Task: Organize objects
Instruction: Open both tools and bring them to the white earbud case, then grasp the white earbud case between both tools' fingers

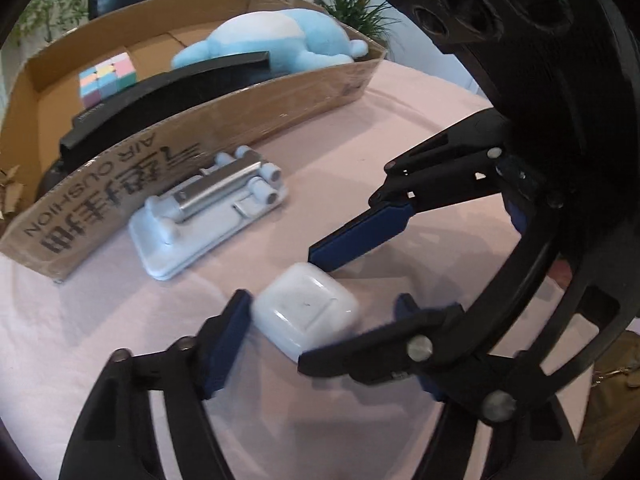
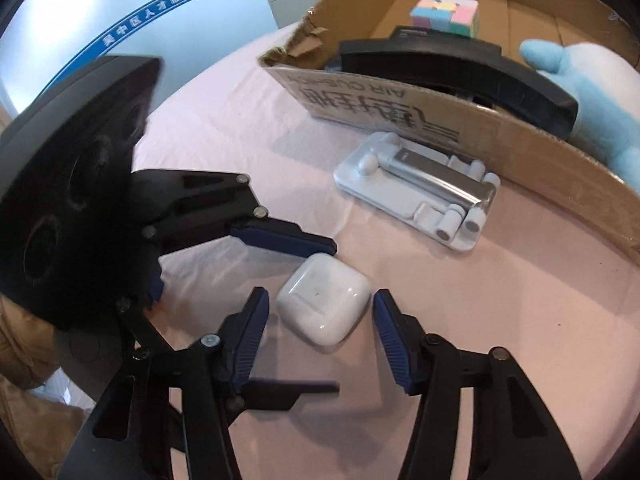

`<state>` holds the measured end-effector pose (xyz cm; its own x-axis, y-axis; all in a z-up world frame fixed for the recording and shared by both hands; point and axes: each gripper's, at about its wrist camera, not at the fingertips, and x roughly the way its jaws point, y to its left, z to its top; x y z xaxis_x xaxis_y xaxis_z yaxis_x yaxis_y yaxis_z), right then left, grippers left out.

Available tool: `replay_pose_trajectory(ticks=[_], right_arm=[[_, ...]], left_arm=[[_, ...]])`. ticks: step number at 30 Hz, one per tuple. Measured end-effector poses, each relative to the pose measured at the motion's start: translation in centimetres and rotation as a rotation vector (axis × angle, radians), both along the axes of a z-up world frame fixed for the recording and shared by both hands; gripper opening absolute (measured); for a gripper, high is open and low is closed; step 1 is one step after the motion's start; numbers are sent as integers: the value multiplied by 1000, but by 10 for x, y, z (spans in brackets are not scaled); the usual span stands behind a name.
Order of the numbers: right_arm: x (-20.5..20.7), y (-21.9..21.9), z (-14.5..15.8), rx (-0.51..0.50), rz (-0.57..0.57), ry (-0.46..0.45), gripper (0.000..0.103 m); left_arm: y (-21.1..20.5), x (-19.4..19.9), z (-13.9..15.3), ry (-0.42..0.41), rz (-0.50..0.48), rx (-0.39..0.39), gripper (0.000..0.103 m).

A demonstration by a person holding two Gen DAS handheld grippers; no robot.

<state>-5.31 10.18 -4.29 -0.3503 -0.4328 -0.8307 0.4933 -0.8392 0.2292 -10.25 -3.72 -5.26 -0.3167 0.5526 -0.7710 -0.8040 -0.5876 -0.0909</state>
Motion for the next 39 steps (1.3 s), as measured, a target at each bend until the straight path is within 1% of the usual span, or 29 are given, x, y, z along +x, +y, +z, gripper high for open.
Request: replay_pose_trajectory(ticks=[4, 5, 6, 9, 11, 14, 19, 21, 22, 23, 25, 27, 30, 33, 35, 39], right_arm=[[-8, -2, 0, 20, 3, -41, 50], [-8, -3, 1, 23, 6, -47, 48], [-6, -5, 0, 27, 10, -57, 48], [-6, -7, 1, 47, 8, -69, 48], [-7, -7, 1, 48, 5, -82, 48], [-9, -7, 1, 50, 6, -101, 47], [-9, -8, 4, 62, 15, -110, 46], [-8, -7, 10, 61, 13, -95, 40], [-7, -5, 13, 64, 7, -81, 30], [-9, -3, 17, 58, 2, -75, 26], [-11, 3, 25, 22, 2, -85, 25], [-13, 6, 30, 8, 2, -81, 25], [-20, 3, 32, 38, 1, -74, 25], [-24, 1, 23, 42, 2, -101, 25], [-27, 0, 18, 34, 3, -125, 31], [-31, -2, 12, 14, 5, -160, 38]], left_arm=[[-1, 0, 3, 28, 9, -24, 58], [-1, 1, 3, 43, 7, -37, 55], [-2, 2, 4, 46, 4, -36, 52], [-3, 3, 3, 47, -1, -36, 51], [8, 2, 0, 50, -2, -38, 51], [9, 3, 0, 59, -2, -43, 51], [12, 2, 2, 53, 3, -45, 51], [11, 4, 5, 62, 8, -48, 51], [10, 5, 7, 66, 12, -54, 51], [8, 5, 8, 71, 13, -52, 51], [4, 1, 16, 49, 28, -9, 51], [3, -2, 20, 46, 31, 6, 51], [8, -4, 18, 57, 30, -10, 51], [13, -6, 9, 49, 20, -32, 51], [14, -4, 5, 54, 16, -37, 51], [14, -3, 2, 55, 14, -44, 51]])
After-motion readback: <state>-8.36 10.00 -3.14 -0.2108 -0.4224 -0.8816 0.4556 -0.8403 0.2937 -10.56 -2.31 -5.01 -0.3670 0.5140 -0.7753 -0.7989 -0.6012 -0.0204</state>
